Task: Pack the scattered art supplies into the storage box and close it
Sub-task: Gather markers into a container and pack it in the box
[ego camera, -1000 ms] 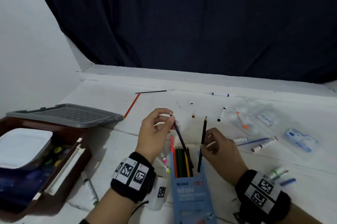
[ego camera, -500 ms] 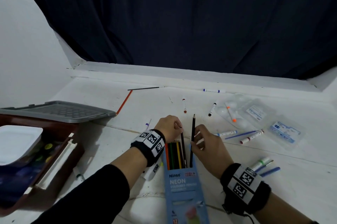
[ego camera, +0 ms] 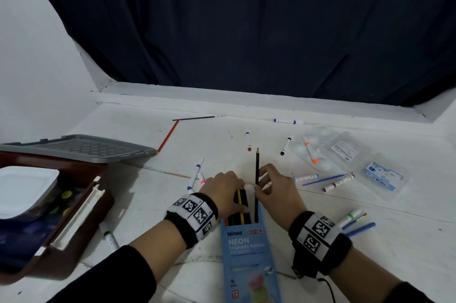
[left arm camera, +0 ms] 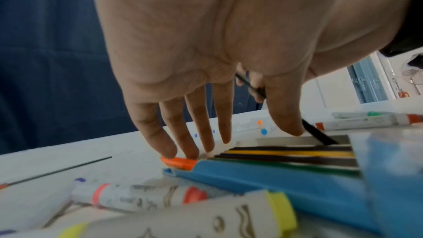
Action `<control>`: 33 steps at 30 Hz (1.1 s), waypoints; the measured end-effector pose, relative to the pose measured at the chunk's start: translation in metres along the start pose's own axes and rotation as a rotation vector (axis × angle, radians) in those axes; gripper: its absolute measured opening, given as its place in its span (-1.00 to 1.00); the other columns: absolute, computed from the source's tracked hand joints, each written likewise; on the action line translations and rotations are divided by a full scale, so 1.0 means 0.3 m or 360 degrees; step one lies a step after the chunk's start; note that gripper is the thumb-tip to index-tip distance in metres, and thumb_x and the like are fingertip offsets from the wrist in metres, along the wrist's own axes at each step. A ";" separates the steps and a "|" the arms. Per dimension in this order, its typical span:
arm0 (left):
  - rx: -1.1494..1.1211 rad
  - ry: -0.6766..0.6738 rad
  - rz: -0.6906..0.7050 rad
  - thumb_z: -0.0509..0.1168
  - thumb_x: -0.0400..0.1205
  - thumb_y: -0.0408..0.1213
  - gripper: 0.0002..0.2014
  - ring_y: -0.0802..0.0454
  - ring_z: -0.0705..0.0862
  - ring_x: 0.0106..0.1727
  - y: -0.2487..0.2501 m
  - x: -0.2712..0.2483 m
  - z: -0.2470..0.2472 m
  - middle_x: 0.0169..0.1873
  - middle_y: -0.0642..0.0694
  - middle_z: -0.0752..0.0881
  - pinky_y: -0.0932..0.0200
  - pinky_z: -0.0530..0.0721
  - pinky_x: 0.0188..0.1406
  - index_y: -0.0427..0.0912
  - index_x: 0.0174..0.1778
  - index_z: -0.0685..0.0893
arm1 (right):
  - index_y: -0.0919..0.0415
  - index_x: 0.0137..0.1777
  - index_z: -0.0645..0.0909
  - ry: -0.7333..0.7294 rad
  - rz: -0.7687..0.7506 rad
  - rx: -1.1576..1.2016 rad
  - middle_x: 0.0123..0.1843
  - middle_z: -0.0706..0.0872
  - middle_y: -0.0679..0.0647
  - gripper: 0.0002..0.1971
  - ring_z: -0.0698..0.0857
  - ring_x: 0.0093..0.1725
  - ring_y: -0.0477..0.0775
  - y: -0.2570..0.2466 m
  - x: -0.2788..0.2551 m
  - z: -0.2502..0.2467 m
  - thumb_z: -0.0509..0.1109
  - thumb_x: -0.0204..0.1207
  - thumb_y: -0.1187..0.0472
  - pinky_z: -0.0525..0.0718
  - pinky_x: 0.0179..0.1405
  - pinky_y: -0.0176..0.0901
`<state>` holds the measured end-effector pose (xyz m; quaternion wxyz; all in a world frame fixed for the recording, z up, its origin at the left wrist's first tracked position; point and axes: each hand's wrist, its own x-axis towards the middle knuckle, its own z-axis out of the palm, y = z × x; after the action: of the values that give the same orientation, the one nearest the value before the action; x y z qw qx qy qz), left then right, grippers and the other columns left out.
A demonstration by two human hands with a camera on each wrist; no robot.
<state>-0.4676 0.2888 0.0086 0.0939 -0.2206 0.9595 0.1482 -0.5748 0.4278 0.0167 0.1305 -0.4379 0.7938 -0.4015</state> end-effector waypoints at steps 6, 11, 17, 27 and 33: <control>0.0036 0.0096 0.0100 0.38 0.59 0.10 -0.52 -0.08 0.56 0.31 -0.025 -0.106 0.005 0.26 -0.03 0.63 -0.11 0.53 0.30 0.04 0.41 0.57 | 0.11 0.28 0.53 -0.0089 0.0068 -0.0072 -0.30 0.73 -0.01 -0.65 0.72 -0.30 -0.09 0.003 0.020 0.032 0.45 0.52 0.27 0.69 -0.28 -0.29; 0.0014 0.0007 0.0075 0.41 0.59 0.03 -0.41 -0.03 0.43 0.48 -0.052 -0.146 0.014 0.43 0.00 0.52 -0.16 0.36 0.43 0.01 0.55 0.46 | 0.05 0.34 0.60 -0.0256 0.0089 -0.0182 -0.32 0.74 -0.01 -0.55 0.70 -0.35 -0.14 0.008 0.021 0.056 0.47 0.46 0.34 0.70 -0.27 -0.33; 0.0015 0.0022 0.0048 0.40 0.60 0.08 -0.35 0.03 0.39 0.54 -0.057 -0.153 0.017 0.51 0.05 0.47 -0.14 0.30 0.48 0.01 0.59 0.40 | 0.22 0.04 0.78 -0.0481 0.0041 -0.0597 -0.06 0.76 0.08 -0.81 0.73 -0.08 0.06 -0.012 0.023 0.064 0.42 0.46 0.26 0.74 -0.09 -0.18; 0.0002 0.0068 0.0041 0.42 0.57 0.08 -0.39 0.05 0.48 0.46 -0.062 -0.150 0.022 0.44 0.08 0.53 -0.07 0.32 0.34 0.03 0.52 0.46 | 0.14 -0.57 0.43 -0.0643 0.0081 -0.0783 -0.53 0.54 0.00 -0.60 0.57 -0.49 0.04 -0.050 -0.014 0.039 0.32 0.50 0.08 0.64 -0.39 -0.10; -0.0075 0.0038 0.0053 0.43 0.58 0.09 -0.41 0.05 0.55 0.34 -0.073 -0.146 0.008 0.37 0.08 0.57 -0.10 0.39 0.38 0.03 0.50 0.49 | 0.13 -0.57 0.41 -0.0662 0.0058 -0.0752 -0.55 0.52 -0.01 -0.56 0.54 -0.51 0.02 -0.055 0.010 0.027 0.34 0.53 0.06 0.58 -0.45 -0.14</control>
<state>-0.4188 0.2880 0.0117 0.0747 -0.2085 0.9603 0.1696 -0.5623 0.4163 0.0242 0.1918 -0.5146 0.8290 -0.1053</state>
